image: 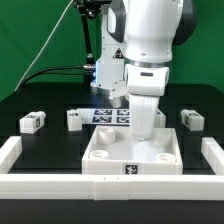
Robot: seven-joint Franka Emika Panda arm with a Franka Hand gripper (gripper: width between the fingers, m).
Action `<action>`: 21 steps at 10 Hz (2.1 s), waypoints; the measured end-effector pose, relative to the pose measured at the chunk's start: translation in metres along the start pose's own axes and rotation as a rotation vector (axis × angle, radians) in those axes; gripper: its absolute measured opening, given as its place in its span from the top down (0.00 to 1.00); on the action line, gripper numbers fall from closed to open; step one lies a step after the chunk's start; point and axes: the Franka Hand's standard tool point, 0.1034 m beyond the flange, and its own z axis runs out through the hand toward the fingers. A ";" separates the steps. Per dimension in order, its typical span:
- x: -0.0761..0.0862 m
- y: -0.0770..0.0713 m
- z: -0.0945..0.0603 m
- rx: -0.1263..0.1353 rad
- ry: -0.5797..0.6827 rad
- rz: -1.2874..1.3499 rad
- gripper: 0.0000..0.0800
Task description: Assemble one leg
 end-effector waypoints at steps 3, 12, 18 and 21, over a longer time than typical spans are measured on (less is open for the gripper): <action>0.000 0.000 0.000 -0.001 0.000 -0.002 0.92; 0.050 0.029 -0.004 -0.039 0.025 -0.052 0.92; 0.049 0.029 -0.004 -0.036 0.023 -0.051 0.37; 0.049 0.029 -0.004 -0.036 0.023 -0.050 0.20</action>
Offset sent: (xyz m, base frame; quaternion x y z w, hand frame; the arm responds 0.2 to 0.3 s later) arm 0.0150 0.0164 -0.0069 0.0046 0.0162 -0.0841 0.9963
